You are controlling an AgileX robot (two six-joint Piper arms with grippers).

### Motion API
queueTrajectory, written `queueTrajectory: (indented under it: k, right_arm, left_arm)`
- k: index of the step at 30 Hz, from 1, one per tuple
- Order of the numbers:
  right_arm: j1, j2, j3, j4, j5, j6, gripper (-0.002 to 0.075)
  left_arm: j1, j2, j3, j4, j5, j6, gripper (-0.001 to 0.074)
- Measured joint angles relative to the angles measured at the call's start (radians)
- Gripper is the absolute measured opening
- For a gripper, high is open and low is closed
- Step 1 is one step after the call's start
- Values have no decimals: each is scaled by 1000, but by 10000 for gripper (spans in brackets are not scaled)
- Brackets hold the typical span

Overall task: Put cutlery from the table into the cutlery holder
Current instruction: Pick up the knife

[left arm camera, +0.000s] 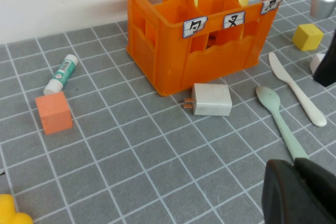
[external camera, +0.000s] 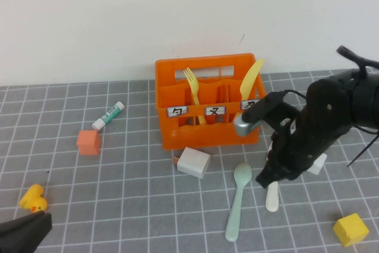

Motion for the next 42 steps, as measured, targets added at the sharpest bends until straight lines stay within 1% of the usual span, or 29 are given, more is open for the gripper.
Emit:
queueTrajectory:
  k: [4, 7, 9, 11, 15, 17, 19, 23, 35, 38, 42]
  right_arm:
    - [-13, 2, -2, -23, 25, 60, -1]
    - [-13, 21, -2, -33, -14, 186, 0]
    - [-13, 37, -2, -38, -49, 264, 18]
    - [-13, 54, -2, -36, -77, 309, 82]
    - [-13, 82, -2, -47, -76, 358, 262]
    - [-13, 93, -2, -79, -56, 406, 316]
    - [-13, 105, -2, -101, -37, 436, 344]
    - [-13, 120, -2, -106, -24, 450, 361]
    - [-10, 145, -5, -58, -63, 463, 366]
    - [1, 154, -11, -73, -55, 456, 367]
    - [26, 158, -17, -148, -30, 453, 367]
  left_arm:
    - [0, 0, 0, 0, 0, 0, 1]
    - [0, 0, 0, -1, 0, 0, 1]
    - [0, 0, 0, -1, -2, 3, 1]
    - [0, 0, 0, -1, -2, 3, 1]
    - [0, 0, 2, -3, -2, 3, 1]
    - [0, 0, 2, -2, -2, 3, 1]
    - [0, 0, 2, -2, -2, 3, 1]
    - [0, 0, 2, -15, -2, 3, 1]
    - [0, 0, 2, -20, -2, 1, 0]
    - [0, 0, 2, -20, -4, 1, 0]
    - [0, 0, 2, -20, -4, 1, 0]
